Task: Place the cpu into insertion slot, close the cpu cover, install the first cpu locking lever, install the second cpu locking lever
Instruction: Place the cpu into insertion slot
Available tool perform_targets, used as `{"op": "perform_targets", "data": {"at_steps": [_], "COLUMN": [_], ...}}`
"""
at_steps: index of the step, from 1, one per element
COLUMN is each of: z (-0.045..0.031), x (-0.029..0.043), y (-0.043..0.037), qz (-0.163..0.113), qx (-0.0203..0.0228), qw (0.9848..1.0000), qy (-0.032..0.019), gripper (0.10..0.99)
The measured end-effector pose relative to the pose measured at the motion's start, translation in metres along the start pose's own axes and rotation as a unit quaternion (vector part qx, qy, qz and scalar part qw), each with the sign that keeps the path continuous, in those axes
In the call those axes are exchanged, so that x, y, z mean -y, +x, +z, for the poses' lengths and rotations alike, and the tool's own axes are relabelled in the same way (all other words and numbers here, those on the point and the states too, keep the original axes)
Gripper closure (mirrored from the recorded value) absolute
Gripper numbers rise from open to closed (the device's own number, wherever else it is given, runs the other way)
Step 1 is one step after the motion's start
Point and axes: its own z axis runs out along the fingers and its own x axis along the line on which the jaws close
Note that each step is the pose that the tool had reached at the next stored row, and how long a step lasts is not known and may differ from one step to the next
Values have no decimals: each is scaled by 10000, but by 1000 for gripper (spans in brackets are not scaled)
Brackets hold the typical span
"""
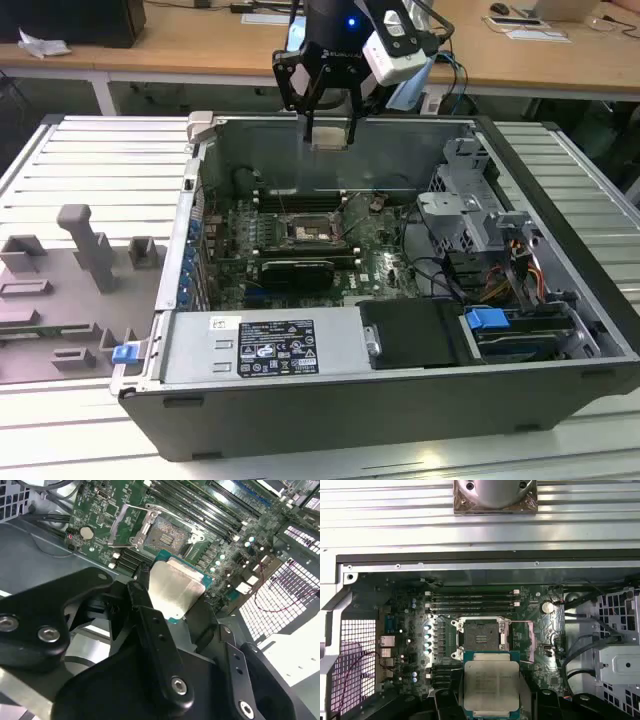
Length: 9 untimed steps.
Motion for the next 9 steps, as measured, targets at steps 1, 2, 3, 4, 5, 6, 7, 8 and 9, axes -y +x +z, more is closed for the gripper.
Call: {"op": "perform_targets", "data": {"at_steps": [1, 2, 3, 4, 5, 6, 7, 8, 9], "z": [0, 0, 0, 0, 0, 0, 0, 0, 0], "x": [0, 0, 0, 0, 0, 0, 0, 0, 0], "y": [0, 0, 0, 0, 1, 1, 1, 2, 2], "qz": [0, 6, 22, 40, 66, 80, 92, 117, 133], "qx": [0, 0, 2, 3, 6, 7, 8, 10, 12], "qw": [10000, 10000, 10000, 10000, 10000, 10000, 10000, 9999, 9999], "qy": [0, 0, 0, 0, -1, -1, -1, -2, -2], "gripper": [549, 549, 549, 549, 549, 549, 549, 549, 549]}}
